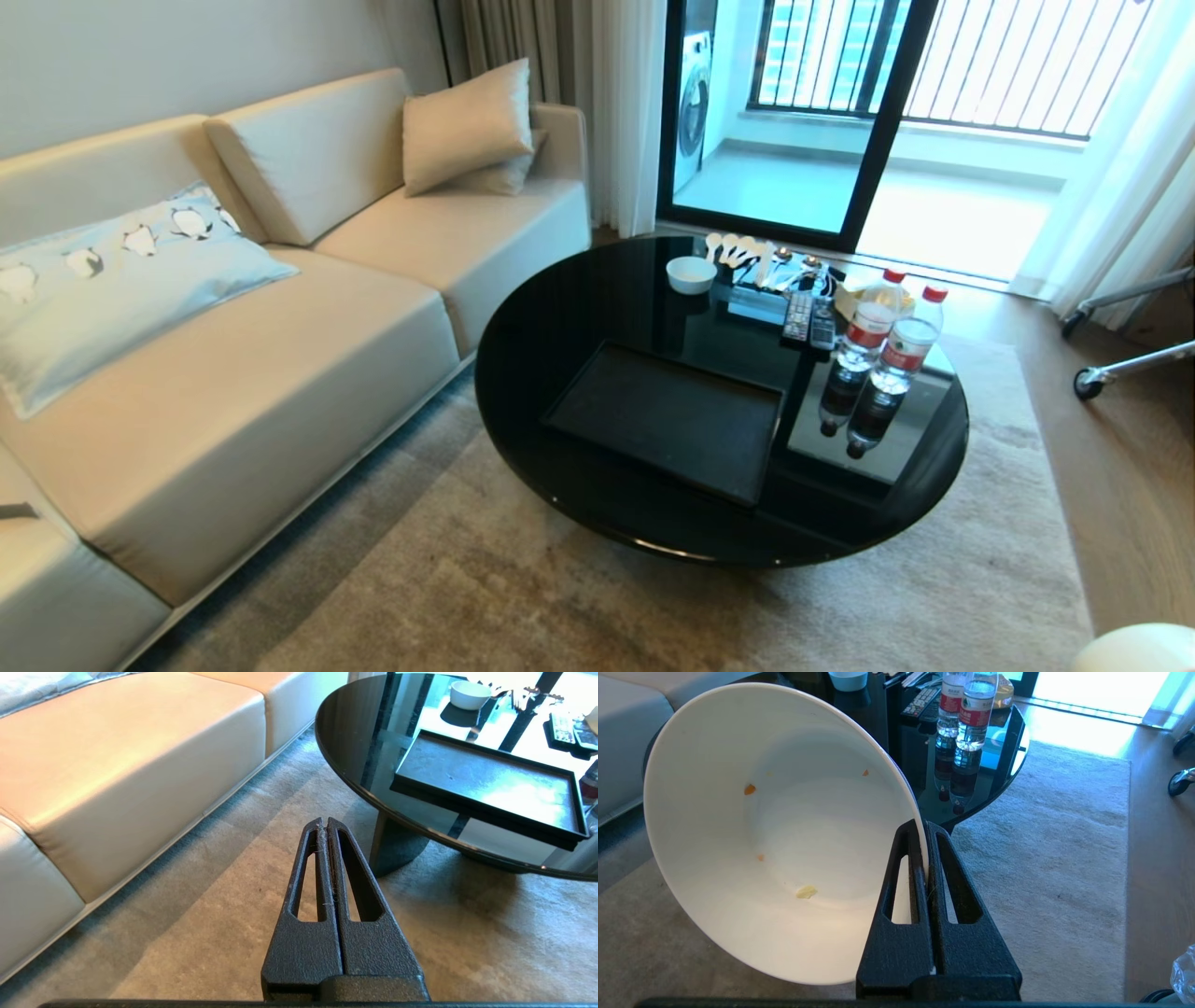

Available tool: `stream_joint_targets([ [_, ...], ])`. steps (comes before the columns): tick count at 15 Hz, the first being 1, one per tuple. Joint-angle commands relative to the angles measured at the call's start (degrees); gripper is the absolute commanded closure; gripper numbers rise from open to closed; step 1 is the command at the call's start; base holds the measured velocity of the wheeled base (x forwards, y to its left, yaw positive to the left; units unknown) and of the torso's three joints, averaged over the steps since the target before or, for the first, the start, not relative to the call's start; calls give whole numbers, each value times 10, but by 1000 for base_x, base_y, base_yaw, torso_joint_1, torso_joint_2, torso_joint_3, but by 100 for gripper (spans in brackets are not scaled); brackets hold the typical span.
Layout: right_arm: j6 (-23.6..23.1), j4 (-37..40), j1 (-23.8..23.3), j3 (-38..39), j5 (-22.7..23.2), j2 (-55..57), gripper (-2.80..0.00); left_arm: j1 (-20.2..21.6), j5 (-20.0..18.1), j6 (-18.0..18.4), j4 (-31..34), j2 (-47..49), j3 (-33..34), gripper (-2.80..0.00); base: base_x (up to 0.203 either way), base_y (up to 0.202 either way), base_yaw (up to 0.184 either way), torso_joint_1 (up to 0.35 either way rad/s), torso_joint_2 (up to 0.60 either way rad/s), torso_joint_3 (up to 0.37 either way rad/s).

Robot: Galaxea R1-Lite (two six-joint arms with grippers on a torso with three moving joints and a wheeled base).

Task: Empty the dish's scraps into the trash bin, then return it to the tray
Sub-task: Put the bowl back to the table

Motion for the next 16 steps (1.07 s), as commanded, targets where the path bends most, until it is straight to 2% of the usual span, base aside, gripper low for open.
stream_joint_targets([
  [1, 0, -1, 0, 0, 1, 1, 0, 0, 0, -1, 0, 0, 0, 0, 54, -2, 0, -6, 6, 3],
  [13, 0, -1, 0, 0, 1, 1, 0, 0, 0, -1, 0, 0, 0, 0, 183, 0, 2, 3, 1, 3],
  [16, 0, 0, 0, 0, 1, 1, 0, 0, 0, -1, 0, 0, 0, 0, 81, 0, 1, 7, 0, 1],
])
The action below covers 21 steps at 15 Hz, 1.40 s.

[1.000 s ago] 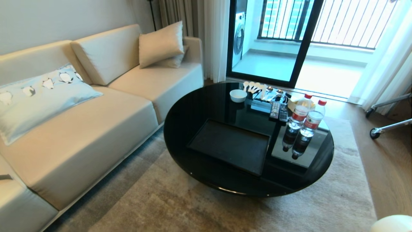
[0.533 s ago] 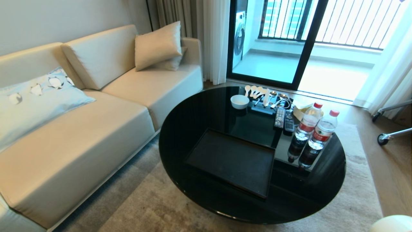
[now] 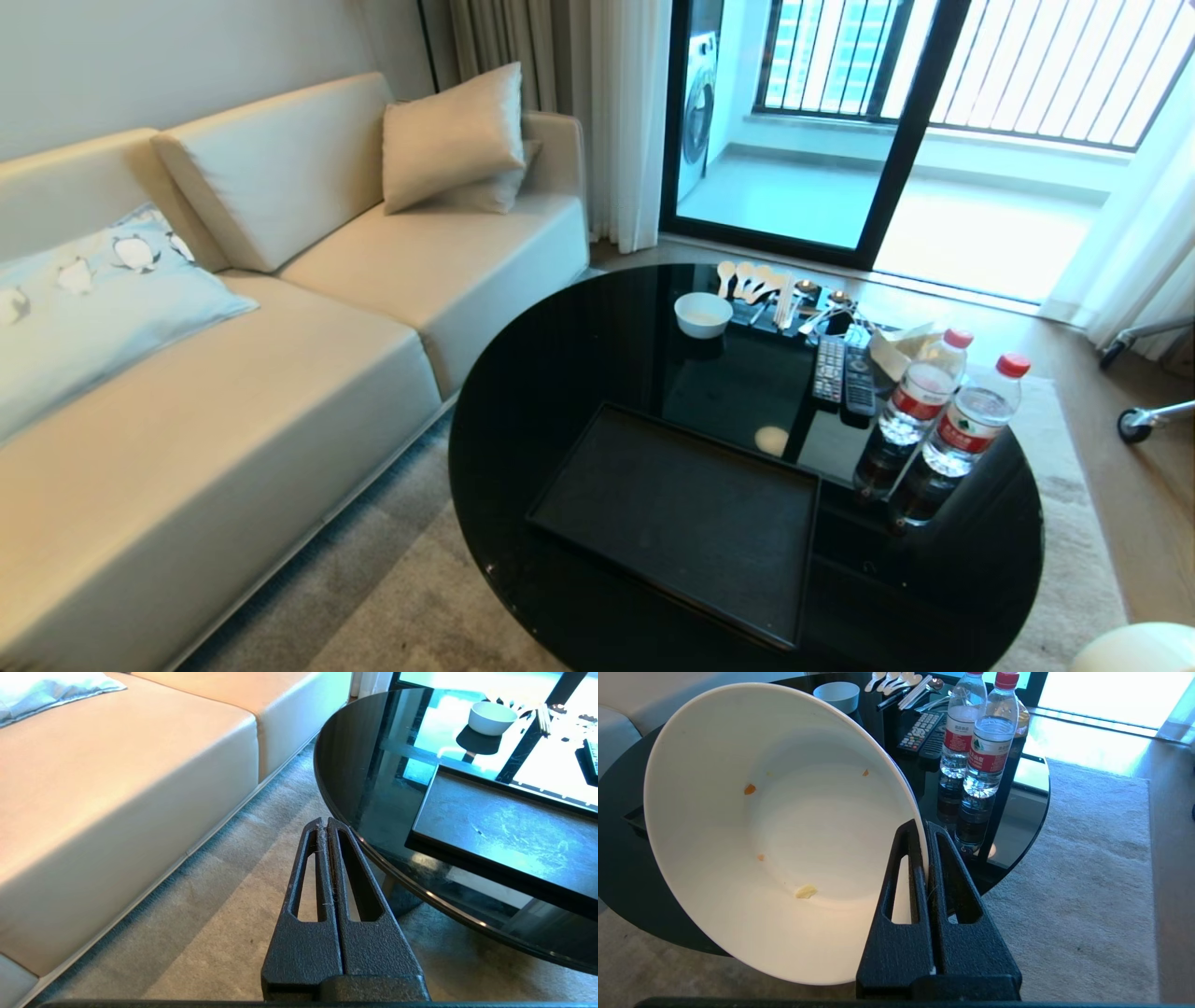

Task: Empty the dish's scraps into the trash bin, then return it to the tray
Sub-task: Put the bowl back to the table

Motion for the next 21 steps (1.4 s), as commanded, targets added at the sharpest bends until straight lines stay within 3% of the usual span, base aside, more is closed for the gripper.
stream_joint_targets([
  [1, -1, -1, 0, 0, 1, 1, 0, 0, 0, 0, 0, 0, 0, 0, 0, 0, 0, 0, 0, 0],
  [5, -4, -1, 0, 0, 1, 1, 0, 0, 0, 0, 0, 0, 0, 0, 0, 0, 0, 0, 0, 0],
  [7, -30, 4, 0, -10, 6, 1, 0, 0, 0, 0, 0, 0, 0, 0, 0, 0, 0, 0, 0, 0],
  [10, -58, 45, 0, -72, 57, 23, 0, 0, 0, 0, 0, 0, 0, 0, 0, 0, 0, 0, 0, 0],
  [16, -91, 48, 8, -177, 89, 279, 0, 0, 0, 0, 0, 0, 0, 0, 0, 0, 0, 0, 0, 0],
  [21, -95, 36, 65, -247, 92, 514, 0, 0, 0, 0, 0, 0, 0, 0, 0, 0, 0, 0, 0, 0],
])
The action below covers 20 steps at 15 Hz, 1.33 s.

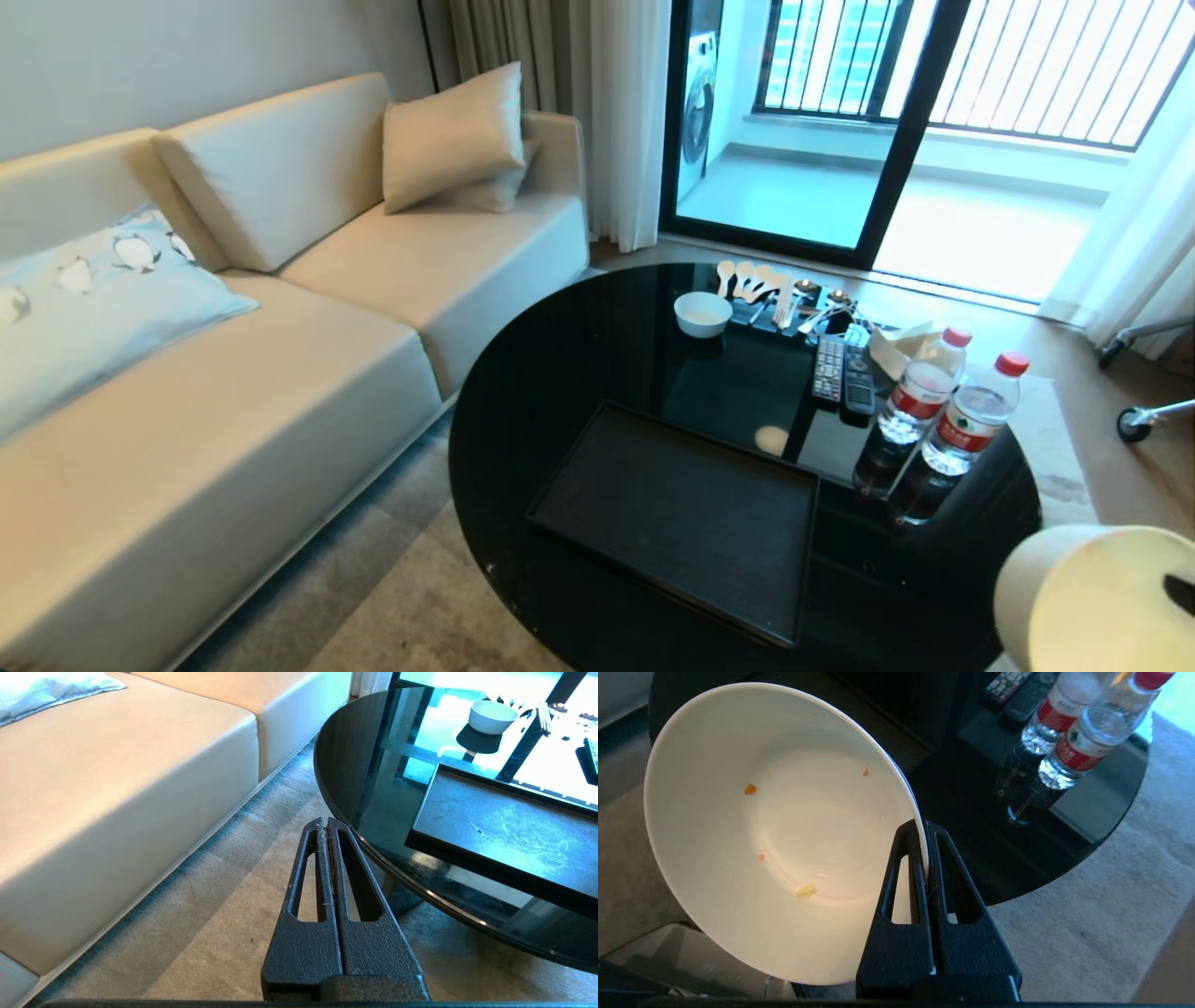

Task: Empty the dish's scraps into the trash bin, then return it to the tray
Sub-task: Put the bowl back to the table

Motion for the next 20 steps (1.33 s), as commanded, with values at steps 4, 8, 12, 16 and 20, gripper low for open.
stream_joint_targets([
  [4, 2, -54, 63, -59, 2, 303, 0, 0, 0, 0, 0, 0, 0, 0, 0, 0, 0, 0, 0, 0],
  [8, 54, -44, 135, -124, 1, 430, 0, 0, 0, 0, 0, 0, 0, 0, 0, 0, 0, 0, 0, 0],
  [12, 167, -19, 226, -207, -60, 549, 0, 0, 0, 0, 0, 0, 0, 0, 0, 0, 0, 0, 0, 0],
  [16, 284, 0, 301, -318, -135, 680, 0, 0, 0, 0, 0, 0, 0, 0, 0, 0, 0, 0, 0, 0],
  [20, 430, 49, 339, -453, -182, 793, 0, 0, 0, 0, 0, 0, 0, 0, 0, 0, 0, 0, 0, 0],
])
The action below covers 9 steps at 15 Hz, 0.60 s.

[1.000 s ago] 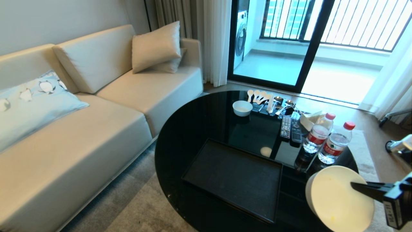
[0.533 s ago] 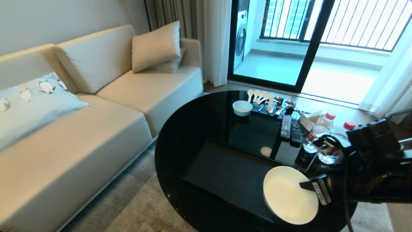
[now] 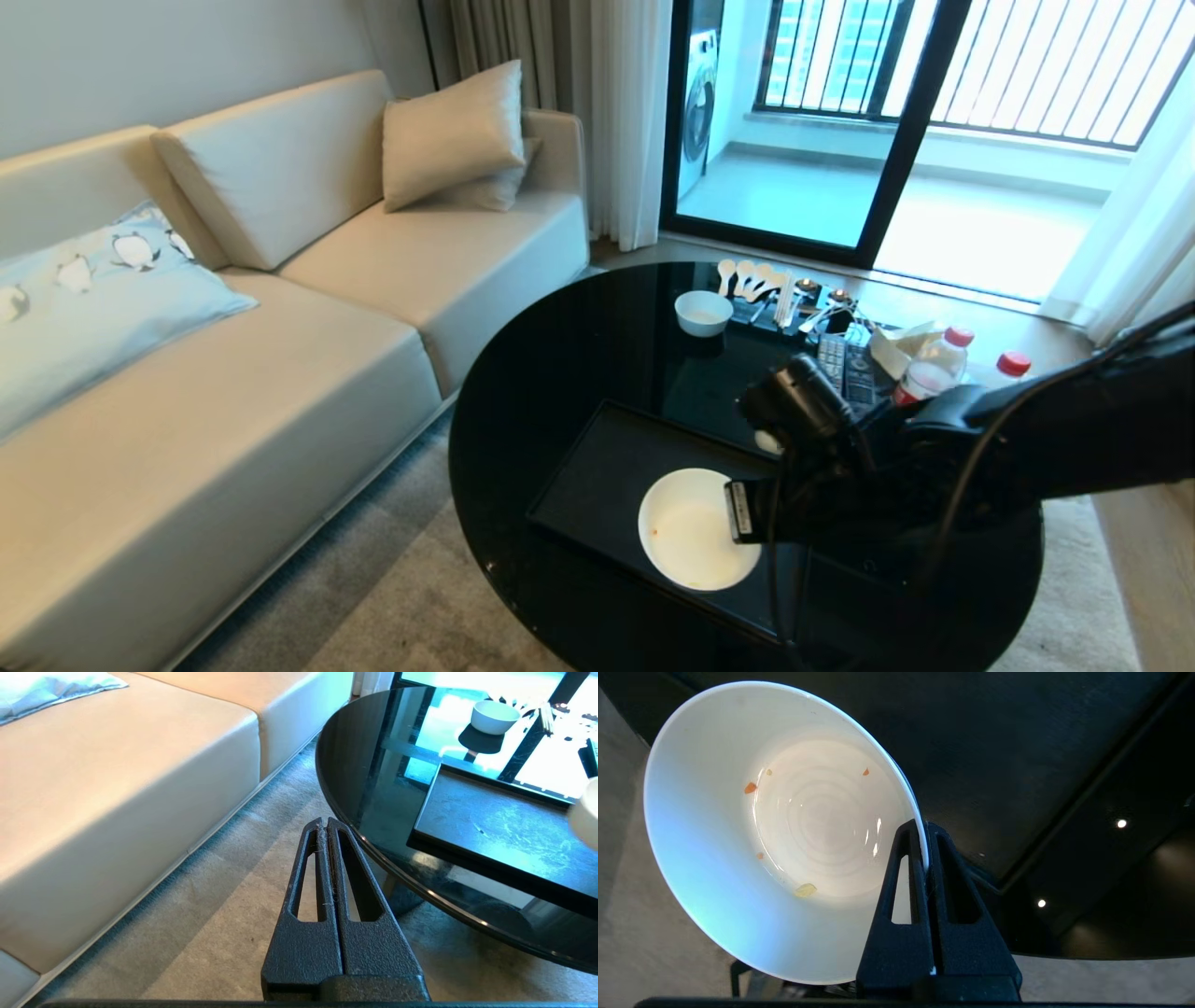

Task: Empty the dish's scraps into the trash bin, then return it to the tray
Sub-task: Put the bowl back to the table

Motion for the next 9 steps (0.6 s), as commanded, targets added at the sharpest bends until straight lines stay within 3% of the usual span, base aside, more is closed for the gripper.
stream_joint_targets([
  [1, 76, 36, 14, -88, -12, 94, 0, 0, 0, -1, 0, 0, 0, 0, 0, 0, 0, 0, 0, 0],
  [4, 159, 81, 8, -161, -40, 153, 0, 0, 0, -1, 0, 0, 0, 0, 0, 0, 0, 0, 0, 0],
  [9, 165, 77, -42, -176, -42, 178, 0, 0, 0, -1, 0, 0, 0, 0, 0, 0, 0, 0, 0, 0],
])
